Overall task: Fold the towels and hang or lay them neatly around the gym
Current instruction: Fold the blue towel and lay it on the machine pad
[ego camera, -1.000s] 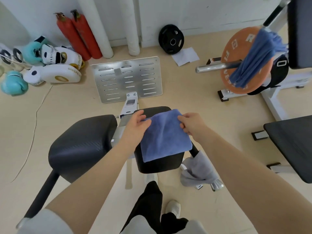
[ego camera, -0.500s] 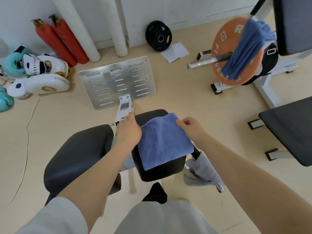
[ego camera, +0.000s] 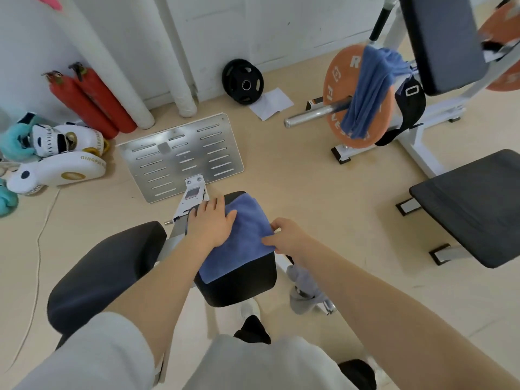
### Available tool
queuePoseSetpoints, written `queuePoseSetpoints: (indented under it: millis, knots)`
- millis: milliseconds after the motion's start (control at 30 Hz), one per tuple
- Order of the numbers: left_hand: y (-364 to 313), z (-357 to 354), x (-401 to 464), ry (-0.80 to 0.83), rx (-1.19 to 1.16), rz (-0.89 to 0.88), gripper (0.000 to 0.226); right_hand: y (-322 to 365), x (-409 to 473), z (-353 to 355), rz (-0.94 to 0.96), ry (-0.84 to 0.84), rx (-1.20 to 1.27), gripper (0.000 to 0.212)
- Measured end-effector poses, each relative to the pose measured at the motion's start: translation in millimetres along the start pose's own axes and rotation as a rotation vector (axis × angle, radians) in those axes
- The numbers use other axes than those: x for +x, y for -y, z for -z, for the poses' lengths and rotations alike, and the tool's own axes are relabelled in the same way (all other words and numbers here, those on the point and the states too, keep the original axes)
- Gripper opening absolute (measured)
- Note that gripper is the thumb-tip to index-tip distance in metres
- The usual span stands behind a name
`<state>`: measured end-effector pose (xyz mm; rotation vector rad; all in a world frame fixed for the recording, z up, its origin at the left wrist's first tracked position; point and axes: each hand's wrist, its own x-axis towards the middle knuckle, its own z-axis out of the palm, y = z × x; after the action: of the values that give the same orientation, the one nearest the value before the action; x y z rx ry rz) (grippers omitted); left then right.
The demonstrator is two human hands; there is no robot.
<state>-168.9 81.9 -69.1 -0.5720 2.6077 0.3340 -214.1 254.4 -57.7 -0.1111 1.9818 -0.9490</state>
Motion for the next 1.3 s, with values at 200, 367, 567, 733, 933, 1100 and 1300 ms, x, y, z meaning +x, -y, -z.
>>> queuePoseSetpoints:
  millis: [200,367,567,733,933,1100,1300]
  knots:
    - [-97,15,-45,-0.149,-0.237,-0.503,0.045,-19,-45,65,0.271,0.008,0.217,0.018]
    - [-211,14,-80,-0.213,-0.537,-0.444,0.045,-74,-87,158,0.382,-0.010,0.270,0.025]
    - [-322,15,-88,-0.329,-0.480,-0.546,0.048,-111,-130,266,0.474,-0.074,0.231,0.026]
    - [-364,38,-71,-0.422,-0.577,-0.540,0.036,-98,-121,321,0.576,-0.128,0.098,0.025]
    - [-357,60,-40,-0.364,-0.772,-0.357,0.037,-55,-82,345,0.663,-0.114,-0.034,0.021]
    - [-341,91,29,-0.443,-0.760,-0.245,0.036,2,-13,358,0.756,-0.089,-0.192,0.021]
    - [-303,170,129,-0.556,-0.846,-0.051,0.022,125,82,380,0.764,0.065,-0.311,0.015]
